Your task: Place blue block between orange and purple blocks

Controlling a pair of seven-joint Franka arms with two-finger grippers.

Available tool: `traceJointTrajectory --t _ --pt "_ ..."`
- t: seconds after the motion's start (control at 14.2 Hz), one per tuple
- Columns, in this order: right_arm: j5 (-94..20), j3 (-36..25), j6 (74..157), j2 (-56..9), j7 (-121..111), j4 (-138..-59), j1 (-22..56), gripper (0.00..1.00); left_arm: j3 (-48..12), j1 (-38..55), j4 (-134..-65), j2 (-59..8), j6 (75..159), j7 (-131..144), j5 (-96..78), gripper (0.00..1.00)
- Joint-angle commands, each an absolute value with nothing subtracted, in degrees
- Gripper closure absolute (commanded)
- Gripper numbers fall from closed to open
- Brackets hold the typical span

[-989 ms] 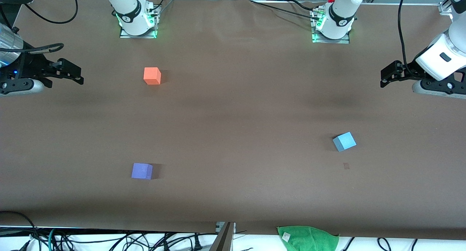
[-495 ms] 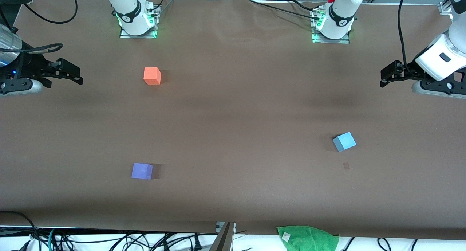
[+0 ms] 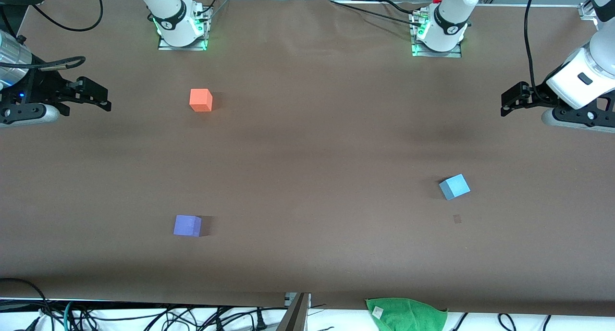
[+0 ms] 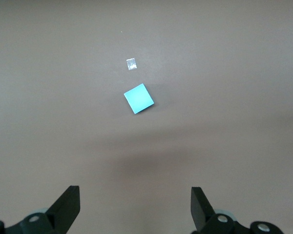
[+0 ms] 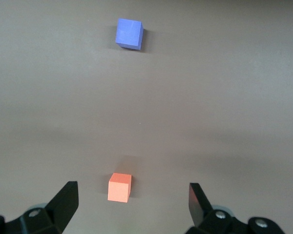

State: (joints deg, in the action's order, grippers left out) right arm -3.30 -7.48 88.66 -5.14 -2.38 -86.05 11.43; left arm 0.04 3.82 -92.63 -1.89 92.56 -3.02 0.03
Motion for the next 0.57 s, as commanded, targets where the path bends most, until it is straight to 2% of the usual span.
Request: traceJointTrajectory --t 0.0,0.49 --pt "-3.96 -7.47 88.33 -5.62 -2.99 -84.81 11.34 0.0 0.18 4.04 -91.76 -2.28 92.02 -4.22 0.88 0.0" --pt "-4.22 -8.44 88.33 -5.62 -4.22 -84.9 10.11 0.0 0.18 4.04 -92.2 -2.2 92.11 -4.13 0.88 0.0"
